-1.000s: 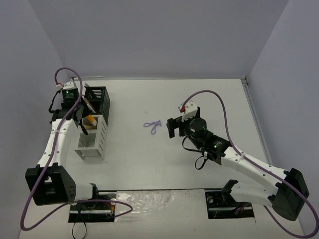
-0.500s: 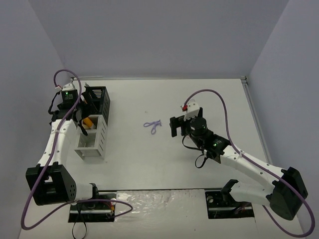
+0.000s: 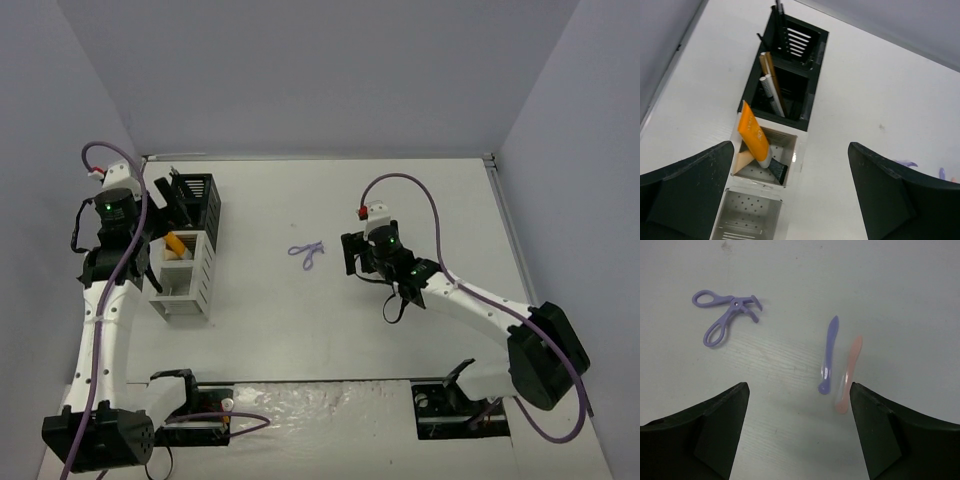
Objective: Organize the makeup
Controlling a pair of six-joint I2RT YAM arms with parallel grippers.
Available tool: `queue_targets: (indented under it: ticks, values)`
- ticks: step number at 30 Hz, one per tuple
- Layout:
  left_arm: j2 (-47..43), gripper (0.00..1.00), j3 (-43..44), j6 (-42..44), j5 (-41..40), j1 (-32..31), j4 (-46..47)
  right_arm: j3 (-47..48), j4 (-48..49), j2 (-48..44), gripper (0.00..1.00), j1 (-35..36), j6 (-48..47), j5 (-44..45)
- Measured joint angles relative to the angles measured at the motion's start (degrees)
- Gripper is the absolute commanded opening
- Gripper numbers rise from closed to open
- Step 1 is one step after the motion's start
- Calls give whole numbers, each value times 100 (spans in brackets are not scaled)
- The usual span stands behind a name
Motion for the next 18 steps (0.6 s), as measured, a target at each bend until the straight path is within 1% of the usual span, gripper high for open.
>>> queue_targets:
  ticks: [2,7,12,18]
  values:
    - [-82,97,-114,10,254,-21,51,212,-18,299,71,0,-7,-127]
    - [68,97,-203,7,684,-55,43,869,-5,1135,65,0,-3,-447]
    - [77,97,-214,2,830,-55,49,1470,78,1980,55,0,131,-533]
    - [74,97,-214,-9,900,-55,47,1955,217,2701,51,0,442,-530]
